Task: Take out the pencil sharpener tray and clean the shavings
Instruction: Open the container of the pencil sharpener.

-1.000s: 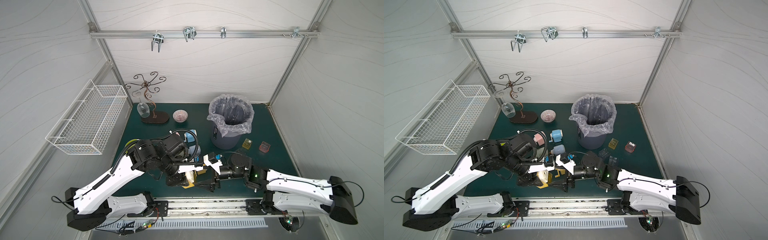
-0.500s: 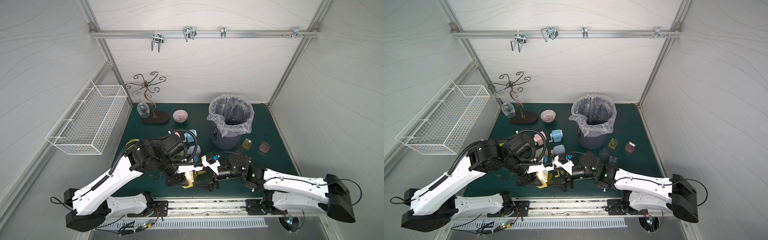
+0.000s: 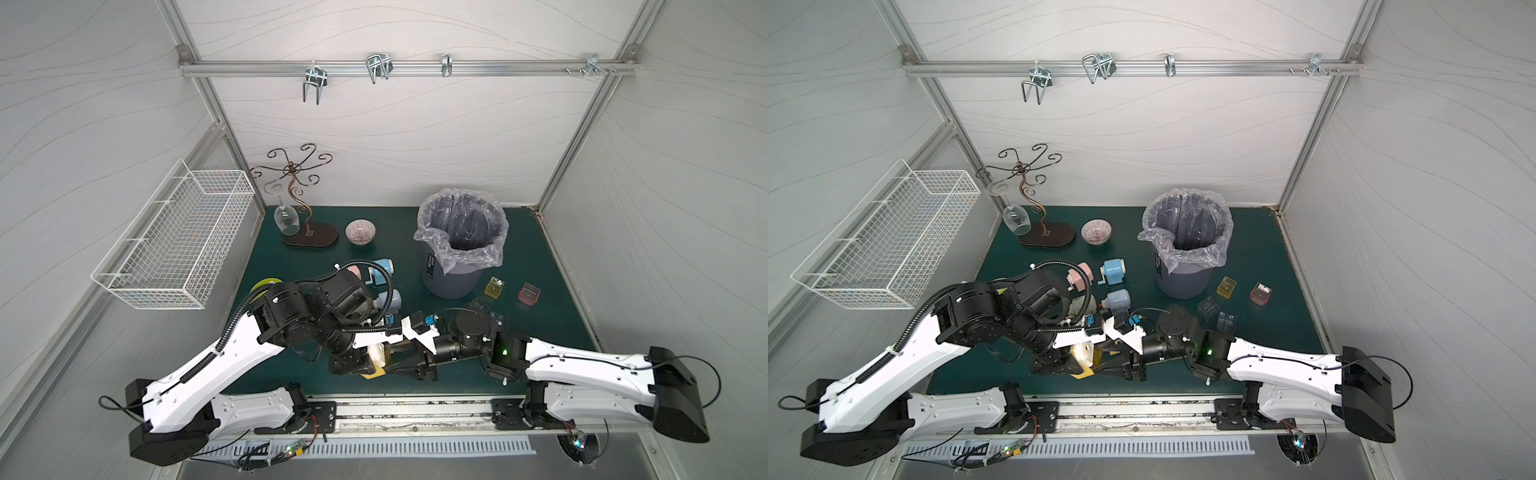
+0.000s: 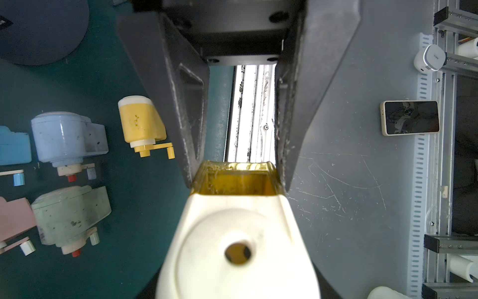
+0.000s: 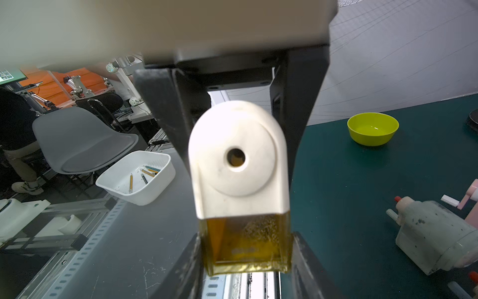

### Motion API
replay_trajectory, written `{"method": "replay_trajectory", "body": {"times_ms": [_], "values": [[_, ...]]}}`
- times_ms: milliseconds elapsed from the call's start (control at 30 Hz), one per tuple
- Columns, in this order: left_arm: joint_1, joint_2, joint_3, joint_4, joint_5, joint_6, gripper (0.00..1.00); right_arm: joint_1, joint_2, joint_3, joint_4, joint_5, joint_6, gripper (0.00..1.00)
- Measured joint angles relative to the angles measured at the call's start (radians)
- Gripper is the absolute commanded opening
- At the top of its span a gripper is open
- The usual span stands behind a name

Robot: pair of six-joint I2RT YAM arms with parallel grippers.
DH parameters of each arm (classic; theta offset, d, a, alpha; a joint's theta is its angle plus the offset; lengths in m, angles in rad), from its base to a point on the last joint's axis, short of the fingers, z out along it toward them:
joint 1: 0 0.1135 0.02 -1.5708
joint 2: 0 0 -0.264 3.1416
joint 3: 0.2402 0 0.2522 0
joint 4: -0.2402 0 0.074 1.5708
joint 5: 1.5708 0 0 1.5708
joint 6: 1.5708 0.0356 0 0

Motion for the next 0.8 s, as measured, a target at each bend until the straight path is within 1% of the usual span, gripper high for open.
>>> {"method": "replay_trajectory", "body": {"times_ms": [267, 467, 800], "values": [[0.0, -0.004, -0.024, 0.02, 0.003, -0.007, 0.0, 0.0, -0.013, -0.005, -0.017, 0.014, 0.006, 0.0], [0.0, -0.001, -0.059, 0.082, 0.011, -0.016, 0.0, -0.012, -0.073, -0.056, -0.019, 0.039, 0.015, 0.0], [0.0, -0.002, -0.07, 0.135, 0.024, -0.031, 0.0, -0.048, -0.133, -0.079, -0.03, 0.027, 0.019, 0.0]]}}
